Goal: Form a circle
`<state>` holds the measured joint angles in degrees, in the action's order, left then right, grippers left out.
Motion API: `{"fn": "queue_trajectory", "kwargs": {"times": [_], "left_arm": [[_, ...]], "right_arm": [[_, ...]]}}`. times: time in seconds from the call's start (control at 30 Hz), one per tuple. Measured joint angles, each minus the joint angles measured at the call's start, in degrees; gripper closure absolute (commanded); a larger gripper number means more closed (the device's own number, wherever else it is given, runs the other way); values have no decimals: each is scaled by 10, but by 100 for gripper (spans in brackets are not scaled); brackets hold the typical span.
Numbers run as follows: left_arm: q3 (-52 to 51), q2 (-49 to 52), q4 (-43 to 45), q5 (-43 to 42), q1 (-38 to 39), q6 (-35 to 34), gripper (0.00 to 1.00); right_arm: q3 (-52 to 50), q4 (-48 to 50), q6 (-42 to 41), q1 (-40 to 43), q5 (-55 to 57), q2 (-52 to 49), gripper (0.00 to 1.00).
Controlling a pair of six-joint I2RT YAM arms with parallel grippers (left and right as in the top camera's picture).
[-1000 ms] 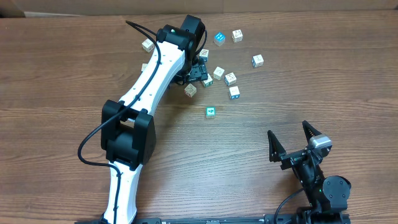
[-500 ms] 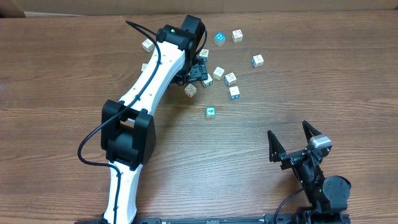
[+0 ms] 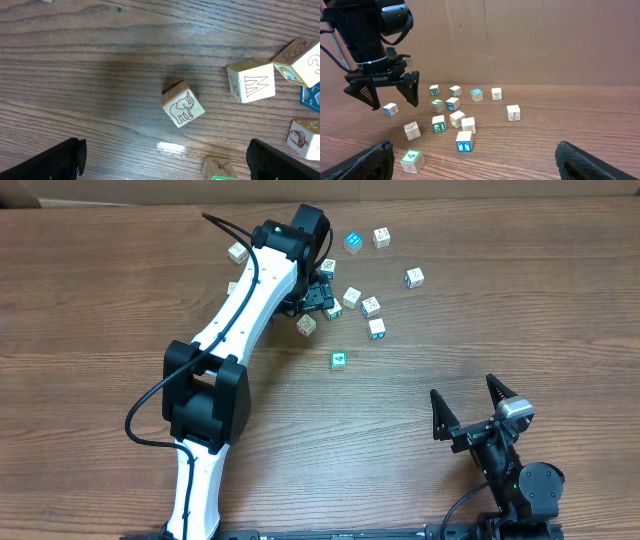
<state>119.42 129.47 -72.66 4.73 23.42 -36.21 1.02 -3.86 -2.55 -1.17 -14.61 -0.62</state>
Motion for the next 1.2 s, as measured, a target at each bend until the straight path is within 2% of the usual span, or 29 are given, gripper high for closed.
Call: {"fn": "queue_trajectory", "kwargs": {"times": [0.9, 1.07, 1.1, 1.13, 1.17, 1.2], "left_arm": [[0, 0, 3, 0, 0, 0, 0], [1, 0, 84, 0, 0, 0, 0], [1, 0, 92, 0, 0, 0, 4], [2, 0, 95, 0, 0, 0, 13], [2, 0, 97, 0, 0, 3, 41], [2, 0, 97, 0, 0, 10, 57]], "right_arm": [[0, 0, 0, 0, 0, 0, 0], [0, 0, 0, 0, 0, 0, 0], [0, 0, 0, 0, 0, 0, 0], [0, 0, 0, 0, 0, 0, 0], [0, 0, 0, 0, 0, 0, 0], [0, 0, 0, 0, 0, 0, 0]]}}
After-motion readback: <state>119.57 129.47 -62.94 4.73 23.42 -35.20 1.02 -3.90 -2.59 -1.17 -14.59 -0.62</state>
